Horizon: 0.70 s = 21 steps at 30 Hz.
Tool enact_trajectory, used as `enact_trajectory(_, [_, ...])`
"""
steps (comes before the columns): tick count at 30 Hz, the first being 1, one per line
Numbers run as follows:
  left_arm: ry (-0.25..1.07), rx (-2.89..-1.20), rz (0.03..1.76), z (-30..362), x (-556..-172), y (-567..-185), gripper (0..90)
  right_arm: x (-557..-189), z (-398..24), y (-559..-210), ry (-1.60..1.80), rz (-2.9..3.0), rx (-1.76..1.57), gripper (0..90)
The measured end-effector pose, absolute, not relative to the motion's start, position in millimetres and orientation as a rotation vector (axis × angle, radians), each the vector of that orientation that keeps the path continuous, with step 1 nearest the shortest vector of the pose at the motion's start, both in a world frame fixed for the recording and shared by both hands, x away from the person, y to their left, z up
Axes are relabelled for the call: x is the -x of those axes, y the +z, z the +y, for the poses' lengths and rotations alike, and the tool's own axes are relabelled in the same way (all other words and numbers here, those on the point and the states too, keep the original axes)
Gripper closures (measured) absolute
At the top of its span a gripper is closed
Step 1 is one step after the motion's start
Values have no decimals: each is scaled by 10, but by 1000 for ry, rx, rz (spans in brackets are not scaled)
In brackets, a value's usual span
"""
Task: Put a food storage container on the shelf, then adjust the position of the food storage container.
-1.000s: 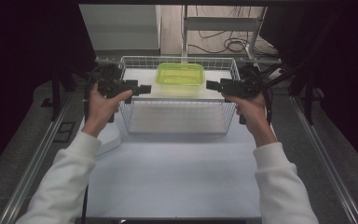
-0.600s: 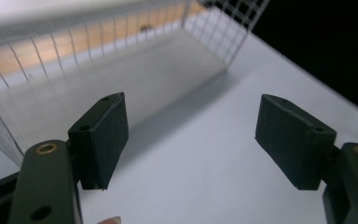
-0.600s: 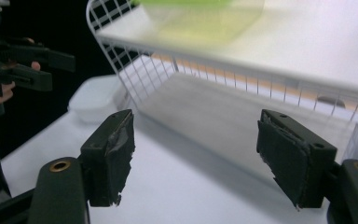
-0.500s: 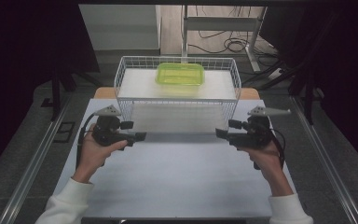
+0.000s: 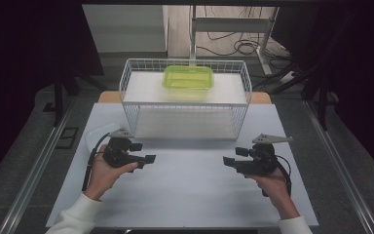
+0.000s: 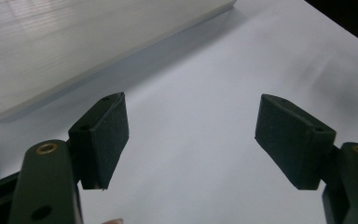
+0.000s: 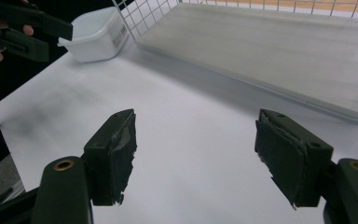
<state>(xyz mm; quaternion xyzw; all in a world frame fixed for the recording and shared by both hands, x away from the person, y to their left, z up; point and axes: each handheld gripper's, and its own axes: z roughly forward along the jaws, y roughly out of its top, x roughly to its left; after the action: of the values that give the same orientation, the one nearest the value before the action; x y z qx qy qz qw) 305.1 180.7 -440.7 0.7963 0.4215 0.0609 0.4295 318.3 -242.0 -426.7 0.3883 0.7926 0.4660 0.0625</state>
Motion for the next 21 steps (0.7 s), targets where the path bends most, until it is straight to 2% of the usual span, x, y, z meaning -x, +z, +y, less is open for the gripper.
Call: enact_trajectory(21, [168, -2010, 1069, 1844, -3041, -4425, 245, -3154, -2331, -4389, 1371, 2420, -1203, 298])
